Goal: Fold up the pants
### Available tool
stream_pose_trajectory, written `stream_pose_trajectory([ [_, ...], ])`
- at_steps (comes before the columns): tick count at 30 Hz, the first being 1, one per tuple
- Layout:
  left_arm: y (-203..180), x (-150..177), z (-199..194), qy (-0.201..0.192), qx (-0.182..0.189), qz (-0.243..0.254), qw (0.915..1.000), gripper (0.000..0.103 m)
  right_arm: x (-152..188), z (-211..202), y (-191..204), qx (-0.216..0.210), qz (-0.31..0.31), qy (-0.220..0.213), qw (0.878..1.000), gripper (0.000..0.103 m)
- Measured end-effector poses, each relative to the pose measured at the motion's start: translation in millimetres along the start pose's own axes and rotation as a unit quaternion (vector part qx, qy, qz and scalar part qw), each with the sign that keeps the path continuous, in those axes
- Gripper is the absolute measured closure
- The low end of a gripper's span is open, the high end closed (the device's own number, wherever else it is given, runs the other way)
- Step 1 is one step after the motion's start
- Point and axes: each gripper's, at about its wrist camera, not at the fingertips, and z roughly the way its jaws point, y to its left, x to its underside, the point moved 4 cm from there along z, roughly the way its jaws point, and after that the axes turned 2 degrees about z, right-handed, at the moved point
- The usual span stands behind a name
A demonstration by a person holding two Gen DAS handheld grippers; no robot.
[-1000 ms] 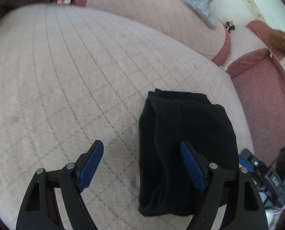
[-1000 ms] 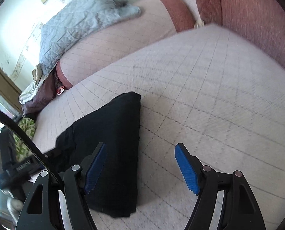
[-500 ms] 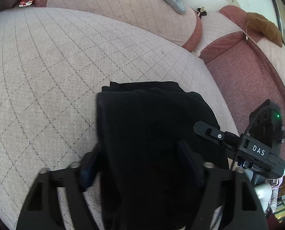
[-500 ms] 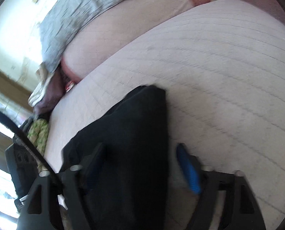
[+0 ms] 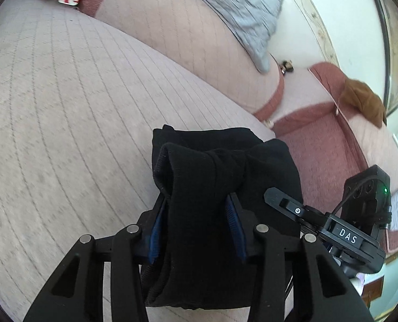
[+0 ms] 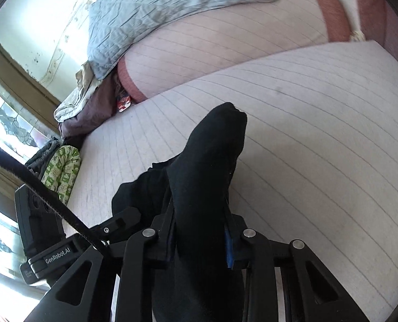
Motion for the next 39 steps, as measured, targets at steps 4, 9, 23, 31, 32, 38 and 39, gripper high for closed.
stream_pose_trajectory([
  [4,25.3,-16.9,8.4,-0.005,-0.018,-0.028,0.9994,0.061,-11.7,19.1,1.2,0.014,0.004,0.0,1.0,0.074],
  [9,54.4,-28.6,4.8,-0.01,-0.031,-0.078,0.9964,0.056,-14.7,47.5,-23.5,0.083,0.011,0.01,0.996,0.057],
  [23,9.8,-18.6,4.2,-0.025,-0.073,0.022,0.9967,0.041,27.9,-28.5,-4.6,0.061,-0.028,-0.055,0.996,0.046],
  [31,40.2,-6.4,15.0,0.013,-0.07,-0.036,0.9968,0.04,59.3,-11.1,-19.0,0.068,-0.019,-0.03,0.997,0.045],
  [32,38.7,-5.1,9.0,0.005,-0.079,-0.028,0.9964,0.039,59.1,-17.0,-17.2,0.063,-0.016,-0.036,0.997,0.044],
  [38,14.0,22.7,-37.0,-0.045,-0.152,0.03,0.9869,0.039,88.0,-62.2,-7.6,0.065,-0.042,-0.079,0.994,0.039],
  [39,7.8,28.1,-43.2,-0.053,-0.158,0.036,0.9854,0.039,99.4,-70.7,-8.3,0.067,-0.047,-0.086,0.993,0.039],
])
